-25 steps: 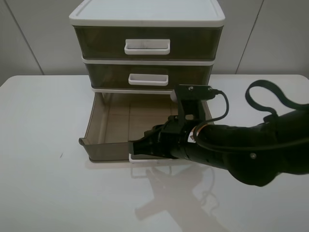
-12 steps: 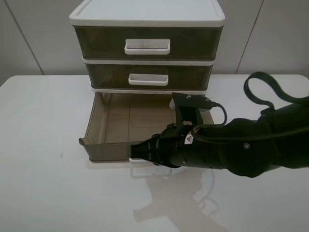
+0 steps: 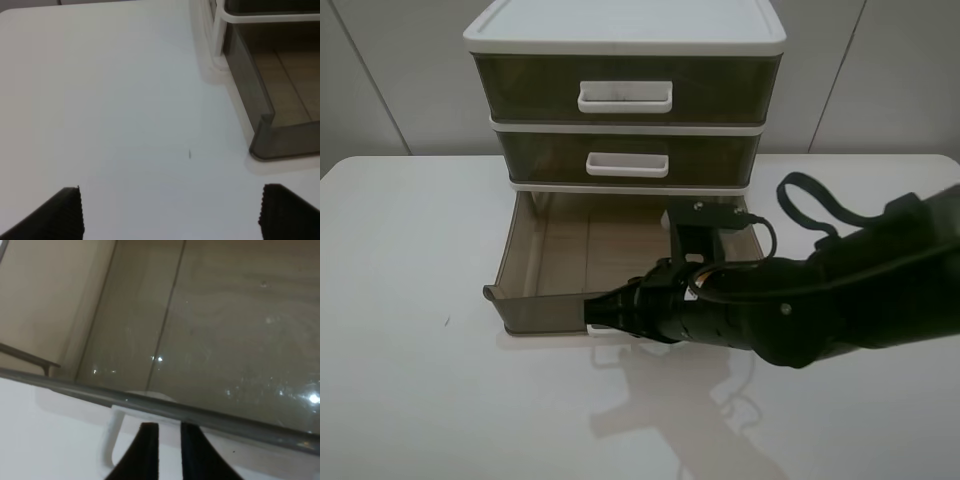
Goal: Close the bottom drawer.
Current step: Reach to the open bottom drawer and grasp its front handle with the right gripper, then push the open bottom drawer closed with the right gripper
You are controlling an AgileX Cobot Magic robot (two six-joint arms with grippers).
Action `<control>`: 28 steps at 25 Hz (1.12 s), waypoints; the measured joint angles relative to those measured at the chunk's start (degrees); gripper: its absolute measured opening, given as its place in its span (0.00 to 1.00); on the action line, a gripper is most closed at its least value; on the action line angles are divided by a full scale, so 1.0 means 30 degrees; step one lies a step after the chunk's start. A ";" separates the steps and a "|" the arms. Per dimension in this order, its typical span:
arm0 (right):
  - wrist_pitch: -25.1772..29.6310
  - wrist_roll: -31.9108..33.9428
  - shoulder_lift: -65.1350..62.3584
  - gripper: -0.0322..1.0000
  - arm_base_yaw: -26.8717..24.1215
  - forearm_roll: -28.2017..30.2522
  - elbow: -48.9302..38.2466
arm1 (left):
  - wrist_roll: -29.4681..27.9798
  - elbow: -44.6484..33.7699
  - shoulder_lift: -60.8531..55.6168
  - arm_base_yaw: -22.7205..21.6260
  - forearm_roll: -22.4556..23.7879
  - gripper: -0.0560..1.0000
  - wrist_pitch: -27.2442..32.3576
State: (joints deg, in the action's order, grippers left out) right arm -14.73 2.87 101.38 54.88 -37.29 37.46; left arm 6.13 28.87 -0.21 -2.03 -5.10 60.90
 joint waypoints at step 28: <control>-0.4740 0.0017 0.1324 0.05 -0.0191 0.0002 0.0564 | 0.0000 0.0000 0.0000 0.0000 0.0000 0.73 0.0000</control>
State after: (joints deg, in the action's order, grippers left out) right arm -28.95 2.92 105.36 54.31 -37.28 39.15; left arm 6.13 28.87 -0.21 -2.03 -5.10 60.90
